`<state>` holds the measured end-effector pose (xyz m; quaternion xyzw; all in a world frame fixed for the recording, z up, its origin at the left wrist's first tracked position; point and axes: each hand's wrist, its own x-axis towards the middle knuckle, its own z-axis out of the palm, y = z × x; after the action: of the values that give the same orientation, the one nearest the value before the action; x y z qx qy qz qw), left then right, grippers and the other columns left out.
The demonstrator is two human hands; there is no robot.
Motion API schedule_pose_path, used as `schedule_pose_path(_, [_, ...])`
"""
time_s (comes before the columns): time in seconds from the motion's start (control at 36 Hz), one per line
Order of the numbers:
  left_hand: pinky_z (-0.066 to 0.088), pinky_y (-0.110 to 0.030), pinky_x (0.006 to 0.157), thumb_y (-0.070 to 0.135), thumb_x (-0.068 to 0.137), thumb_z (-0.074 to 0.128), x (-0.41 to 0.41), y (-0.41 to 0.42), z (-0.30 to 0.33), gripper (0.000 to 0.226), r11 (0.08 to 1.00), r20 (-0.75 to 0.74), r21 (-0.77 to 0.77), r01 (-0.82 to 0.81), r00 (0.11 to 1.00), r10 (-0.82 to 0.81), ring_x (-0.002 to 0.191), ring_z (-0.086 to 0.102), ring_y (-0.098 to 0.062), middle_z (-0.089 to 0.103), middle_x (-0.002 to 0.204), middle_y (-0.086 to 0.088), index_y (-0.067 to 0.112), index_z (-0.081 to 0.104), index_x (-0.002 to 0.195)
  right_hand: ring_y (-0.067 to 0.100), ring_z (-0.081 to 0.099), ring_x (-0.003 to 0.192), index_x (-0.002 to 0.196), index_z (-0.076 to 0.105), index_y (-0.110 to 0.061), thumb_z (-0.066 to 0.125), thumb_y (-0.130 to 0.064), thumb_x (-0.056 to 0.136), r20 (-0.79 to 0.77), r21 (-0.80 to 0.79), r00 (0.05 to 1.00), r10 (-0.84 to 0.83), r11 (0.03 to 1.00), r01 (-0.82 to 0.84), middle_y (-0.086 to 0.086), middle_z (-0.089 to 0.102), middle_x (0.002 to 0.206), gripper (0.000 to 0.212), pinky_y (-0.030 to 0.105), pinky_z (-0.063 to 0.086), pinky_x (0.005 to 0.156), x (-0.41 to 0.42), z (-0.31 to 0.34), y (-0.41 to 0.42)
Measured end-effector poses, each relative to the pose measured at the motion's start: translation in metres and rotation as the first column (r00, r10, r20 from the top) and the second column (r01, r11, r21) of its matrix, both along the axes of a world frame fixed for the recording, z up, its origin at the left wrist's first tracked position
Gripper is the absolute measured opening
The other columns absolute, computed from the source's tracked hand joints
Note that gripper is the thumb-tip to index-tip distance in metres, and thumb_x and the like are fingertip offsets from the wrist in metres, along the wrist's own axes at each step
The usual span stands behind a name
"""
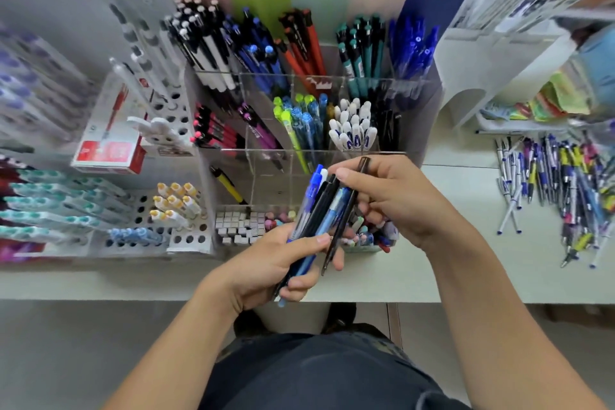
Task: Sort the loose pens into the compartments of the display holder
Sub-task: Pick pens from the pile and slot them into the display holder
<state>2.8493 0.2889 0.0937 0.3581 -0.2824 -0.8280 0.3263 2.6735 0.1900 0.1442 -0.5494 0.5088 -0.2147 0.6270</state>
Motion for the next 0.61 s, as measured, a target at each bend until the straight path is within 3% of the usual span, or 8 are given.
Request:
schedule_pose_path(0.14, [0.028, -0.016, 0.036, 0.023, 0.102, 0.053, 0.006, -0.001, 0.002, 0.035, 0.999, 0.020, 0.002, -0.041, 0.999, 0.041, 0.046, 0.032, -0.008, 0.066, 0.102, -0.009, 0.004, 0.056, 0.132, 0.008, 0.041, 0.050, 0.091, 0.076, -0.010, 0.071, -0.007, 0.093, 0.038, -0.010, 0.999, -0.036, 0.999, 0.037, 0.002, 0.063, 0.067, 0.006, 0.017, 0.033, 0.039, 0.008, -0.003, -0.002])
schedule_pose_path(0.28, [0.024, -0.016, 0.036, 0.024, 0.097, 0.055, 0.006, -0.002, 0.002, 0.022, 0.997, 0.053, -0.001, -0.084, 0.995, 0.083, 0.043, 0.031, -0.008, 0.068, 0.104, -0.010, 0.021, 0.074, 0.109, 0.005, 0.040, 0.044, 0.091, 0.073, -0.008, 0.066, -0.004, 0.096, 0.131, 0.067, 0.976, -0.172, 0.984, 0.164, -0.002, 0.061, 0.061, 0.009, 0.015, 0.032, 0.037, 0.013, -0.006, -0.005])
schedule_pose_path(0.39, [0.021, -0.016, 0.036, 0.026, 0.095, 0.057, 0.008, 0.001, 0.001, 0.034, 0.998, 0.112, -0.011, -0.059, 0.992, 0.060, 0.043, 0.027, -0.007, 0.063, 0.094, -0.005, 0.013, 0.063, 0.126, 0.007, 0.043, 0.048, 0.090, 0.072, -0.011, 0.066, -0.005, 0.096, 0.181, 0.123, 0.935, -0.304, 0.950, 0.285, 0.007, 0.059, 0.074, 0.011, 0.016, 0.033, 0.038, 0.007, -0.004, -0.015])
schedule_pose_path(0.53, [0.018, -0.017, 0.037, 0.032, 0.091, 0.061, 0.006, -0.001, 0.001, 0.048, 0.998, 0.190, 0.013, -0.063, 0.980, 0.059, 0.044, 0.025, -0.006, 0.045, 0.072, 0.001, 0.001, 0.051, 0.127, 0.010, 0.044, 0.049, 0.092, 0.065, -0.014, 0.060, -0.009, 0.101, 0.193, 0.047, 0.952, -0.237, 0.971, 0.232, 0.013, 0.058, 0.081, 0.011, 0.019, 0.035, 0.038, 0.004, -0.002, -0.014])
schedule_pose_path(0.61, [0.019, -0.018, 0.039, 0.032, 0.097, 0.059, 0.005, -0.004, 0.005, 0.024, 0.999, 0.273, -0.031, -0.018, 0.962, 0.026, 0.046, 0.025, -0.009, 0.040, 0.070, 0.001, 0.011, 0.053, 0.108, 0.011, 0.043, 0.050, 0.097, 0.064, -0.013, 0.057, -0.012, 0.103, 0.213, 0.023, 0.962, -0.171, 0.985, 0.170, 0.012, 0.059, 0.080, 0.010, 0.019, 0.035, 0.038, 0.005, -0.004, -0.007])
